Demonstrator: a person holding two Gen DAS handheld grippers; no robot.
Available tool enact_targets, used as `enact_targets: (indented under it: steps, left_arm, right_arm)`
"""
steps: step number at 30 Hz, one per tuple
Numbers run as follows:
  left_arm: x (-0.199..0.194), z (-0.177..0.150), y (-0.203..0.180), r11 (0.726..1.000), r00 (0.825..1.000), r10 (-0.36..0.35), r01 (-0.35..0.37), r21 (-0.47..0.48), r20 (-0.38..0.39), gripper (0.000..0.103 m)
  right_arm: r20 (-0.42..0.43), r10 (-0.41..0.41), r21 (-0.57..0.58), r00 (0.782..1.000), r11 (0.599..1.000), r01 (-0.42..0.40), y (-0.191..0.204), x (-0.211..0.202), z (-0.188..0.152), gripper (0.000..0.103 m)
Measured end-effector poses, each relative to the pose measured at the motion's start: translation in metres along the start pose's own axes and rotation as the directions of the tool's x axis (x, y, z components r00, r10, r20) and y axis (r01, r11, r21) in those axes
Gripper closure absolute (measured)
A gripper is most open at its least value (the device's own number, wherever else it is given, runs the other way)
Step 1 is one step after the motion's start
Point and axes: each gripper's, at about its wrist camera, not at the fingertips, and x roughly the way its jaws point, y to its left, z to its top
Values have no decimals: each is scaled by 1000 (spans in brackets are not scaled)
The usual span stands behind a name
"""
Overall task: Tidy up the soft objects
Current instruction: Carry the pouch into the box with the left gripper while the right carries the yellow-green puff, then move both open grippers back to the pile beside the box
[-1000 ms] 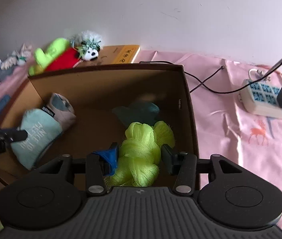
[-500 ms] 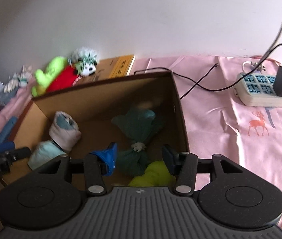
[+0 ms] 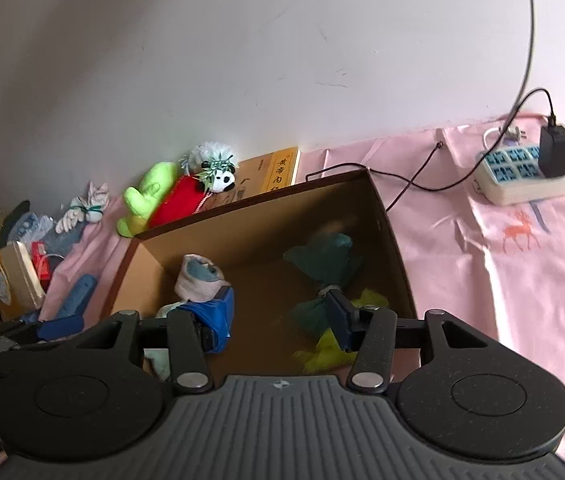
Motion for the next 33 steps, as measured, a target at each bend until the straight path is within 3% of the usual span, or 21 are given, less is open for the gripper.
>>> enact_targets:
  steps: [10,18,33]
  left_arm:
    - [-30,-14,-5,998,998,63,-63,23,2,40]
    - [-50,-27,-12,994,995,100,-100,33,-11,39]
    - [-77,-49,-29,989,987,147,-146,13,-64,37]
  right_arm:
    - [17,140,105,990,984,-141,0,-24,-24,68]
    - [20,204,82,979,975,-205,3,-38,-38,67]
    - [11,220,-1,975,976,-220,-1,-65,-62,67]
